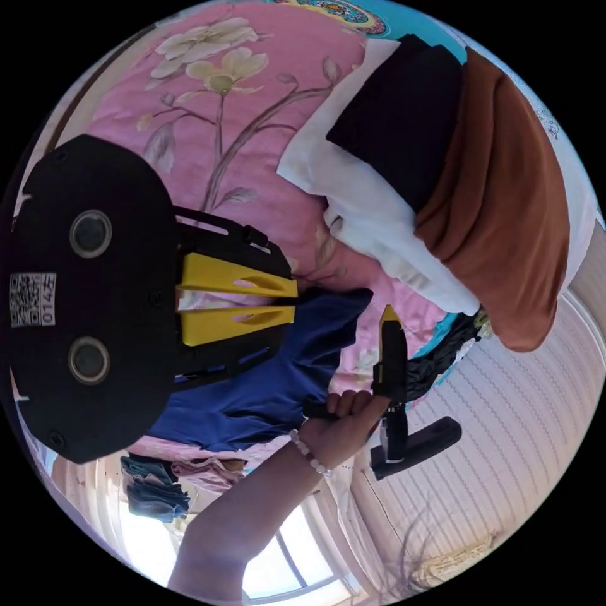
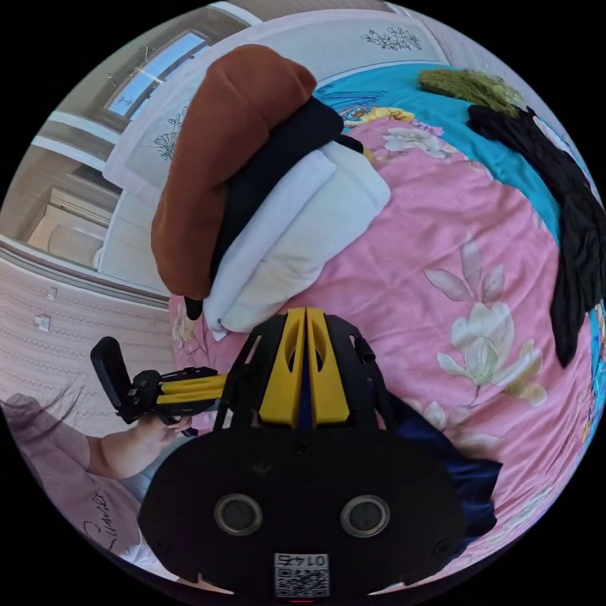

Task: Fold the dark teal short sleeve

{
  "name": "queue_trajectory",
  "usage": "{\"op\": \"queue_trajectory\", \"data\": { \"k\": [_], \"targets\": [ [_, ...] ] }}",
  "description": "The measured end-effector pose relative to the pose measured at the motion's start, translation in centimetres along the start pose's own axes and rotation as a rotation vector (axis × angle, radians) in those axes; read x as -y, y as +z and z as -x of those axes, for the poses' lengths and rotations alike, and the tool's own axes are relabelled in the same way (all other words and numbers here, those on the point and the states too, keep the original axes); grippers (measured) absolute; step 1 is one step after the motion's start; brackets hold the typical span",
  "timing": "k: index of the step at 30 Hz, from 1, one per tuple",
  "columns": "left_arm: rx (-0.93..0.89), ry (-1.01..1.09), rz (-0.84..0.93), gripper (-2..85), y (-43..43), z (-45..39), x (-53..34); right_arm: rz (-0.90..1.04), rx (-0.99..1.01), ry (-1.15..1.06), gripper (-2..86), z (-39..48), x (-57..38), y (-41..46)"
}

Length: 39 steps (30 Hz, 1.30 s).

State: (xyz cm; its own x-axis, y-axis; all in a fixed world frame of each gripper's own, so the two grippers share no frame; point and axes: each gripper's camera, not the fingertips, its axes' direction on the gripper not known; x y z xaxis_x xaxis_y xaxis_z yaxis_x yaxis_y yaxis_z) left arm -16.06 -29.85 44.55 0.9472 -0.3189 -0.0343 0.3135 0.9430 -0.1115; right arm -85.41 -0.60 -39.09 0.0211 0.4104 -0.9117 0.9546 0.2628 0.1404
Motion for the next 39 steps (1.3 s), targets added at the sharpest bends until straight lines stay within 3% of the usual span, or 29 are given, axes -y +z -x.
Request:
{"op": "queue_trajectory", "data": {
  "k": [3, 8, 16, 19, 23, 31, 34, 39],
  "targets": [
    [-0.025, -0.073, 0.022, 4.9, 0.5, 1.6, -0.8, 0.124, -0.036, 0.007, 0.0, 0.0, 2.3, 2.1],
    [-0.016, -0.063, -0.044, 6.0, -2.2, 1.9, -1.5, 0.002, -0.060, -0.005, 1.2, 1.6, 1.6, -1.8],
    [0.046, -0.056, 0.001, 6.4, 0.3, 1.9, -1.5, 0.096, -0.067, 0.055, 5.9, 2.1, 2.4, 2.2],
    [0.087, -0.031, -0.014, 5.2, 0.3, 1.7, -2.1, 0.028, -0.081, 0.087, 2.4, 1.5, 1.4, 2.2],
    [0.057, -0.016, -0.022, 3.9, -0.8, 1.3, -2.3, -0.082, 0.089, 0.170, 0.8, -1.0, -1.6, -0.2],
    [-0.106, 0.371, -0.171, 1.5, -4.5, -5.4, -5.1, -0.417, 0.185, 0.318, 0.2, -4.1, -14.5, -8.6],
    [-0.187, 0.525, -0.111, 3.9, -3.8, -9.1, -6.7, -0.455, 0.160, 0.399, 0.2, -5.0, -19.7, -10.2],
    [-0.261, 0.517, 0.030, 6.5, -1.6, -10.5, -8.0, -0.416, 0.087, 0.566, 0.7, -7.6, -25.9, -10.0]
  ]
}}
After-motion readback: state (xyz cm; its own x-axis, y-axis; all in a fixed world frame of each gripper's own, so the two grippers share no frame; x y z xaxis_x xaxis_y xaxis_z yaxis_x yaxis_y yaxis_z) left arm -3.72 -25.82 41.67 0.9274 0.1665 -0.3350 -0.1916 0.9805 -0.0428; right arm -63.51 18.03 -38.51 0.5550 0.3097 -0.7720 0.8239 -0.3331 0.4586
